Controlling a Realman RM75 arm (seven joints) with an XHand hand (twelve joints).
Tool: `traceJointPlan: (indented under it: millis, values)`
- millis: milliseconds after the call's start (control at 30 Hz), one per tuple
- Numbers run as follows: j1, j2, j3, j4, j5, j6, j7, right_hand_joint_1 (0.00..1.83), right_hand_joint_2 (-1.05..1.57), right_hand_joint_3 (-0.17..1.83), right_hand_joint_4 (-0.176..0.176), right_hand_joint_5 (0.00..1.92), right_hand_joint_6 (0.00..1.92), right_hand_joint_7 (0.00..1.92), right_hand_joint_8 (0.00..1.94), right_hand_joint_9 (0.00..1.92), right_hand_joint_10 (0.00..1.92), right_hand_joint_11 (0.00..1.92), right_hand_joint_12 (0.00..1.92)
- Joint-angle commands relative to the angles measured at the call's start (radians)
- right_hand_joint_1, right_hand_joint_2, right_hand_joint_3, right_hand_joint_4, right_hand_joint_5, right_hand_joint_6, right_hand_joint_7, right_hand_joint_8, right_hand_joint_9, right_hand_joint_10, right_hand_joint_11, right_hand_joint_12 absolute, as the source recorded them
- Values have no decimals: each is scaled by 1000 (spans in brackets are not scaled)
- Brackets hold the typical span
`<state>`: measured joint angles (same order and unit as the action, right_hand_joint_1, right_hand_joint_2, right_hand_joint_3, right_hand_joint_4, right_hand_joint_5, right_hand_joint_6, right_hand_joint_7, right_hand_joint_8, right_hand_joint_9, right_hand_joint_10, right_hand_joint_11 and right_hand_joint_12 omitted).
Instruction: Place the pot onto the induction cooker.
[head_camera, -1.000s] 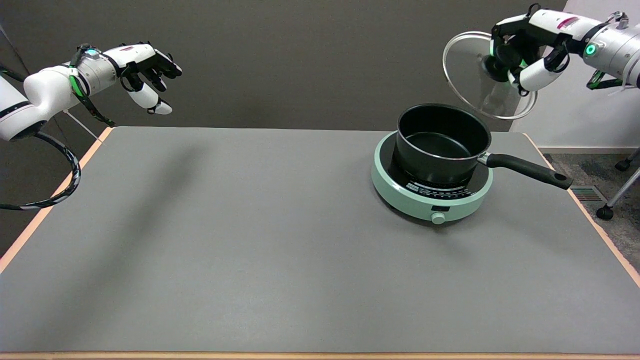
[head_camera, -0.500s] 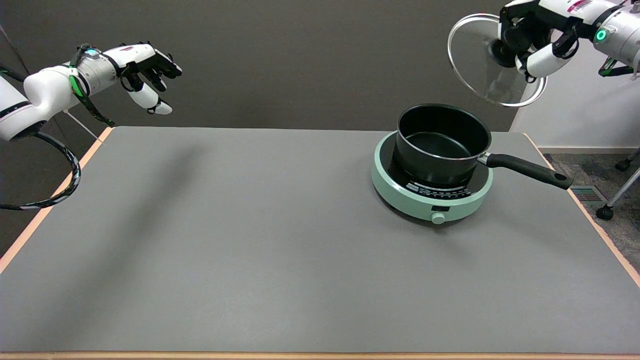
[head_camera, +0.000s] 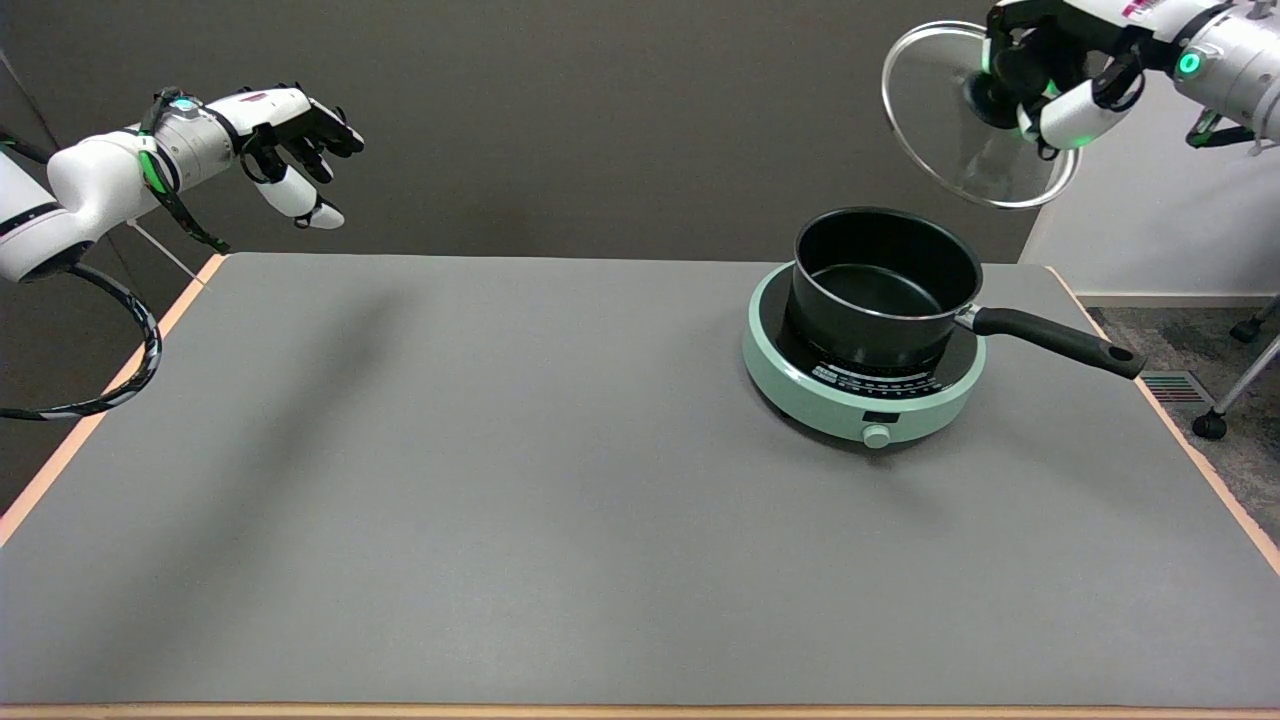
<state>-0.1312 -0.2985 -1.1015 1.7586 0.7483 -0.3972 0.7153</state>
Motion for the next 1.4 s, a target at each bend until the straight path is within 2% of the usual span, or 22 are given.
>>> traceJointPlan:
  millis: [33, 233, 367, 600, 933, 1400]
  values:
    - [535, -10, -555, 32, -55, -85, 60, 1343, 761, 1092, 176, 458, 1720, 776, 1793, 796, 1921, 584, 1921]
    - [566, -54, -597, 33, -57, -135, 53, 1344, 754, 1105, 176, 460, 1716, 781, 1795, 795, 1921, 588, 1921]
    - [707, -64, -732, 51, -61, -218, 48, 1345, 753, 1104, 176, 464, 1715, 783, 1792, 793, 1921, 592, 1921]
    - [708, -56, -764, 54, -93, -273, 48, 1345, 753, 1103, 176, 466, 1716, 783, 1791, 793, 1921, 592, 1921]
    - [810, -31, -952, 13, -56, -268, 55, 1346, 741, 1127, 176, 459, 1746, 793, 1795, 807, 1921, 612, 1921]
    - [819, -10, -952, -27, 22, -296, 48, 1347, 735, 1132, 176, 473, 1750, 799, 1790, 819, 1921, 639, 1921]
